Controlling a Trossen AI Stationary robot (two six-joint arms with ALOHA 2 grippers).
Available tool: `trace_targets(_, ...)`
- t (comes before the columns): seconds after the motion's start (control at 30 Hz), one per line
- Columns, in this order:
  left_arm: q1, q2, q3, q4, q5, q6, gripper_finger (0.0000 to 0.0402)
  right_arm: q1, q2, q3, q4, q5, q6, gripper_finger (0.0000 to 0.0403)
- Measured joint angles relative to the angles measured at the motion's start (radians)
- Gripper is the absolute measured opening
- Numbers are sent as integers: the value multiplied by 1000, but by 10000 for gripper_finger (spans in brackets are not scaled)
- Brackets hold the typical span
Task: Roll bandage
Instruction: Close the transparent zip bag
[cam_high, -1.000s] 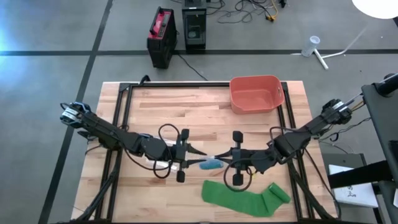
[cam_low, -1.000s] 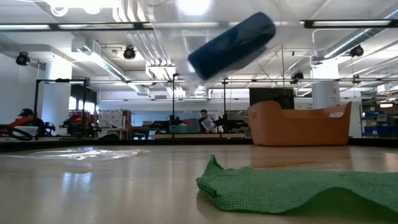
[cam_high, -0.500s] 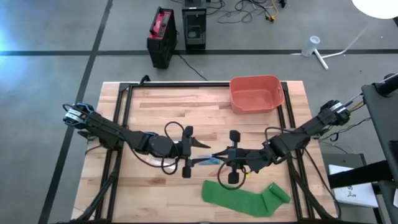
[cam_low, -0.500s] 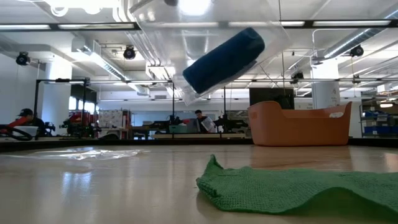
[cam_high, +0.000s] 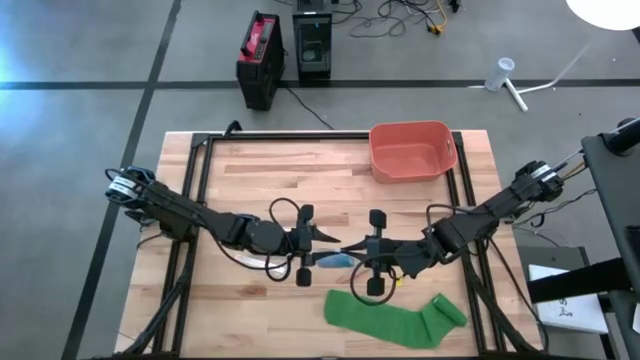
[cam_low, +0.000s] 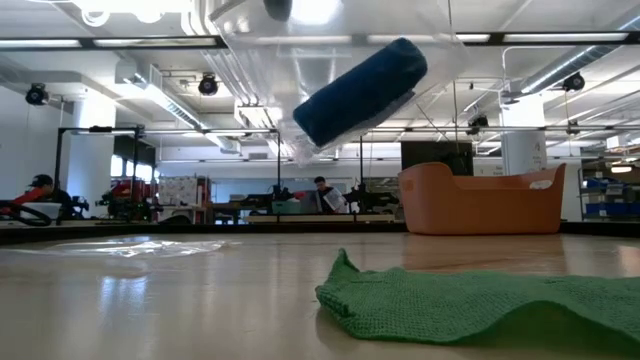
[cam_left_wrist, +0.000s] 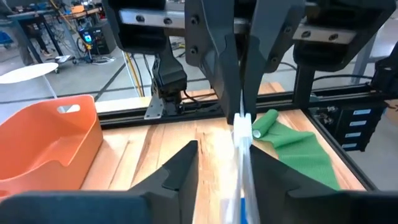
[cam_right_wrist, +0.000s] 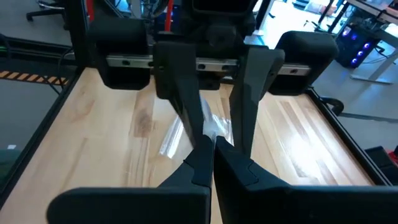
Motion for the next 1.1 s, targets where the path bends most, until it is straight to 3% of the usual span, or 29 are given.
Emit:
trace_targets(0.27,-1,-8,0,17,8,11,72,0,0,0,1,4,0,0)
trace_targets(0.6,-1,-11,0,47,33,3,136,1,0,0,-5,0,0,0)
trace_targets(0.77,0,-11,0,51,33,-16,149,0,0,0,-4,0,0,0)
trace_targets(0.93,0,-9,0,50,29,-18,125,0,0,0,-3,0,0,0)
trace_targets(1.1,0,-8,0,50,27,-18,69,0,0,0,-2,4,0,0)
